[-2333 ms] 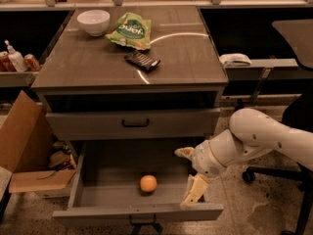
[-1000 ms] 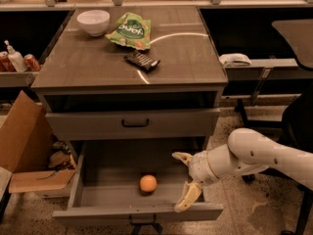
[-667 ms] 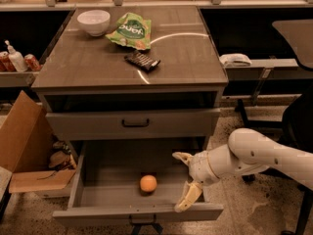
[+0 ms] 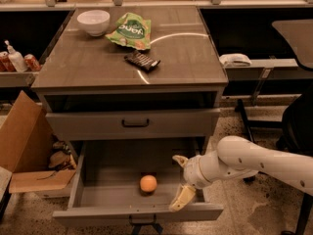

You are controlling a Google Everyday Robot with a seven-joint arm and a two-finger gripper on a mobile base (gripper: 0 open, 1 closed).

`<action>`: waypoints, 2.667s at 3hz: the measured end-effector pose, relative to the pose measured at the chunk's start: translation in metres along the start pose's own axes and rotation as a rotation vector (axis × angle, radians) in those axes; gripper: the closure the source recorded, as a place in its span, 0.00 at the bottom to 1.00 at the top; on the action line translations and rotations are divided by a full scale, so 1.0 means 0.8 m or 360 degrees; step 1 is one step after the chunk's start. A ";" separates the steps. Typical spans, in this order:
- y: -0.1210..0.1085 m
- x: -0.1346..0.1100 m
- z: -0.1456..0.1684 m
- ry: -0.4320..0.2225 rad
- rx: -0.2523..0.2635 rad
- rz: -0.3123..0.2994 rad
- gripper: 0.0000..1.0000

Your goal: Pick orange from middle drawer and place on counter

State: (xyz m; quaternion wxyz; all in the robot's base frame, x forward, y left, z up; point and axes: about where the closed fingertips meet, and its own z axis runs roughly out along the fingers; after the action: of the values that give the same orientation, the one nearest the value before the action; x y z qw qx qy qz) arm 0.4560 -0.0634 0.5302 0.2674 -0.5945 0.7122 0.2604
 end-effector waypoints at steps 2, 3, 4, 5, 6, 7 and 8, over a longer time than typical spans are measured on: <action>-0.034 0.021 0.041 0.0033 0.0141 0.0016 0.00; -0.052 0.023 0.062 0.0016 0.0150 0.0005 0.00; -0.073 0.026 0.083 -0.0003 0.0145 -0.0006 0.00; -0.096 0.030 0.101 -0.0037 0.0139 -0.0017 0.00; -0.114 0.041 0.128 -0.0040 0.0137 -0.0021 0.00; -0.122 0.046 0.151 -0.0023 0.0152 -0.0034 0.00; -0.110 0.050 0.217 0.0035 0.0134 -0.0077 0.00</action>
Offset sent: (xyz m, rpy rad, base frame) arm 0.0467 0.0102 -0.0578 -0.0346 -0.0844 -0.0980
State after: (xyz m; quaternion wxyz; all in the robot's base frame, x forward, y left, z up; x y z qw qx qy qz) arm 0.5488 0.0137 0.3728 0.2905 -0.6026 0.7109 0.2170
